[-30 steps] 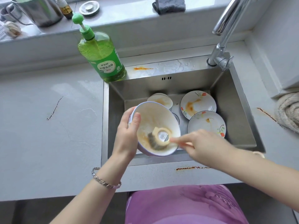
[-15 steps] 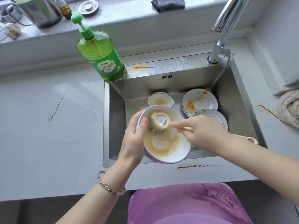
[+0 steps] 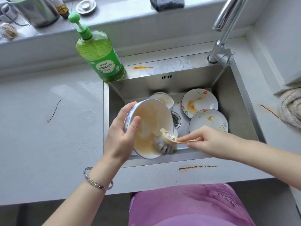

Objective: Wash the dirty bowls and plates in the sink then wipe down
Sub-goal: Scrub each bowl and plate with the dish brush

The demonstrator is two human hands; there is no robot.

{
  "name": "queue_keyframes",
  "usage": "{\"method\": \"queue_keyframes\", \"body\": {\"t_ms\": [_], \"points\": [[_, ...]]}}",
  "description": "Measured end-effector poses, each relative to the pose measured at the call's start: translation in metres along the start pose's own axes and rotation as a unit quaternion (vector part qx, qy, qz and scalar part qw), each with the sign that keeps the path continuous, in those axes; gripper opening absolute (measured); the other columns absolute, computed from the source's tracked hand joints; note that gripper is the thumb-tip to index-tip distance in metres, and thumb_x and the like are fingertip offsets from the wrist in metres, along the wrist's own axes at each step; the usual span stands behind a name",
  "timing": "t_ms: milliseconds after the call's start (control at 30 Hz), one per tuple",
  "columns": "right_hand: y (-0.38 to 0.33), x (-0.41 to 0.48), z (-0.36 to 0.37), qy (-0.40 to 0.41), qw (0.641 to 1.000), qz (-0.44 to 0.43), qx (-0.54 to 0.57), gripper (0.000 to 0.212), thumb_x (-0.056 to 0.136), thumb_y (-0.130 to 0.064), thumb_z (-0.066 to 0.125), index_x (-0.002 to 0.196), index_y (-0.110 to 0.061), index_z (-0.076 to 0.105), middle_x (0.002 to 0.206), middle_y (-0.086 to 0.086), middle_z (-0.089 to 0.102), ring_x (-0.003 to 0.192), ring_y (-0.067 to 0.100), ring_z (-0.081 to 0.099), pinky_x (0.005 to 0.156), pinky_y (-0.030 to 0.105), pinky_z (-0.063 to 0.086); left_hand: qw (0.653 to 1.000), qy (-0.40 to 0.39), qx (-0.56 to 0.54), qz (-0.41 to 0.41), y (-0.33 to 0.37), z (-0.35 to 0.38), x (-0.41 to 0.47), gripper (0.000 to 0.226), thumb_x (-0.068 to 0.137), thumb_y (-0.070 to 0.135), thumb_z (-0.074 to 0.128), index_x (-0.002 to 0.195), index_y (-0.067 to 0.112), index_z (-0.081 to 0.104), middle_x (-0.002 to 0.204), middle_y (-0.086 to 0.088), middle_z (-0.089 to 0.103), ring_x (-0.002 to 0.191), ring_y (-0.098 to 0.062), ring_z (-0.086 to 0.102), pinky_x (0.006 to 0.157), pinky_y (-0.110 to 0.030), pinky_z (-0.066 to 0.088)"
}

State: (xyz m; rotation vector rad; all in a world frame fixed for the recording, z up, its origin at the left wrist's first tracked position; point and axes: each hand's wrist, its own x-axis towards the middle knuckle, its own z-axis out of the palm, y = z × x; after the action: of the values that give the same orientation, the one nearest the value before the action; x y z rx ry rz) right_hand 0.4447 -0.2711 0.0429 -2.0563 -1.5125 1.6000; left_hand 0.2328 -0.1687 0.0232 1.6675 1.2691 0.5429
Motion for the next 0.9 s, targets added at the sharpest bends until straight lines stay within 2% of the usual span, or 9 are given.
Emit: {"method": "queue_keyframes", "body": {"t_ms": [67,100,133,233,333,533,633,733,900], "points": [[-0.007,-0.002,0.013,0.016,0.999,-0.017,-0.048,0.030,0.094,-0.033,0.048,0.113,-0.053,0.058,0.106,-0.028,0.065,0.094,-0.005,0.058,0.084,0.018,0.046,0.999,-0.011,0.039,0.001,0.002,0.007,-0.002,0.047,0.075,0.065,0.040,0.120,0.052,0.047,0.118,0.012,0.058,0.109,-0.011,0.055,0.093,-0.043,0.048],[-0.013,-0.003,0.022,0.014,0.999,-0.026,-0.044,0.031,0.093,-0.032,0.048,0.114,-0.053,0.058,0.117,-0.022,0.063,0.108,0.001,0.057,0.093,0.024,0.045,0.999,-0.018,0.045,0.001,0.003,0.010,-0.003,0.047,0.075,0.065,0.040,0.120,0.052,0.046,0.117,0.011,0.058,0.108,-0.011,0.056,0.092,-0.044,0.048],[-0.019,-0.004,0.028,0.010,0.999,-0.034,-0.029,0.032,0.093,-0.030,0.048,0.113,-0.052,0.058,0.119,-0.019,0.063,0.111,0.002,0.056,0.095,0.025,0.044,0.999,-0.022,0.047,-0.001,0.003,0.012,-0.004,0.047,0.075,0.065,0.040,0.120,0.053,0.045,0.117,0.010,0.059,0.108,-0.012,0.056,0.092,-0.044,0.048],[-0.014,-0.005,0.025,0.003,0.999,-0.023,-0.046,0.032,0.093,-0.030,0.048,0.113,-0.053,0.058,0.116,-0.019,0.064,0.104,0.001,0.058,0.092,0.023,0.045,0.999,-0.023,0.044,-0.019,-0.001,0.010,-0.007,0.047,0.074,0.066,0.039,0.119,0.053,0.045,0.118,0.013,0.058,0.111,-0.011,0.054,0.094,-0.045,0.047],[-0.003,-0.001,0.013,0.062,0.990,0.007,-0.125,0.031,0.095,-0.036,0.043,0.116,-0.057,0.053,0.119,-0.015,0.063,0.107,0.013,0.057,0.083,0.028,0.046,0.998,-0.017,0.032,-0.046,-0.006,0.008,-0.009,0.049,0.071,0.069,0.038,0.118,0.054,0.046,0.118,0.011,0.058,0.111,-0.012,0.054,0.095,-0.045,0.046],[-0.023,0.002,0.033,0.064,0.985,-0.072,-0.143,0.037,0.096,-0.030,0.040,0.122,-0.054,0.050,0.118,-0.010,0.064,0.109,0.019,0.056,0.077,0.029,0.040,0.997,-0.016,0.008,-0.074,0.002,0.016,-0.009,0.038,0.068,0.070,0.038,0.104,0.062,0.049,0.110,0.021,0.061,0.107,-0.009,0.056,0.097,-0.043,0.045],[-0.005,0.011,0.010,0.108,0.959,-0.024,-0.260,0.040,0.098,-0.030,0.034,0.128,-0.056,0.041,0.116,-0.002,0.063,0.105,0.024,0.057,0.068,0.030,0.034,0.995,-0.030,0.022,-0.089,-0.006,0.009,-0.008,0.052,0.066,0.072,0.037,0.114,0.055,0.046,0.115,0.015,0.059,0.109,-0.013,0.055,0.097,-0.045,0.045],[-0.004,0.015,0.014,0.150,0.930,-0.038,-0.333,0.047,0.098,-0.025,0.032,0.134,-0.054,0.032,0.110,-0.001,0.060,0.099,0.026,0.057,0.059,0.030,0.028,0.995,-0.032,0.018,-0.096,-0.004,0.011,-0.009,0.054,0.065,0.073,0.036,0.115,0.054,0.045,0.116,0.011,0.059,0.110,-0.014,0.055,0.098,-0.045,0.044],[-0.010,0.005,0.045,0.080,0.982,-0.089,-0.149,0.038,0.096,-0.029,0.041,0.124,-0.052,0.049,0.099,-0.001,0.068,0.087,0.027,0.053,0.069,0.031,0.035,0.994,-0.021,0.035,-0.101,0.000,0.008,-0.004,0.050,0.066,0.072,0.036,0.111,0.053,0.049,0.108,0.015,0.061,0.103,-0.012,0.057,0.093,-0.041,0.047]]}}
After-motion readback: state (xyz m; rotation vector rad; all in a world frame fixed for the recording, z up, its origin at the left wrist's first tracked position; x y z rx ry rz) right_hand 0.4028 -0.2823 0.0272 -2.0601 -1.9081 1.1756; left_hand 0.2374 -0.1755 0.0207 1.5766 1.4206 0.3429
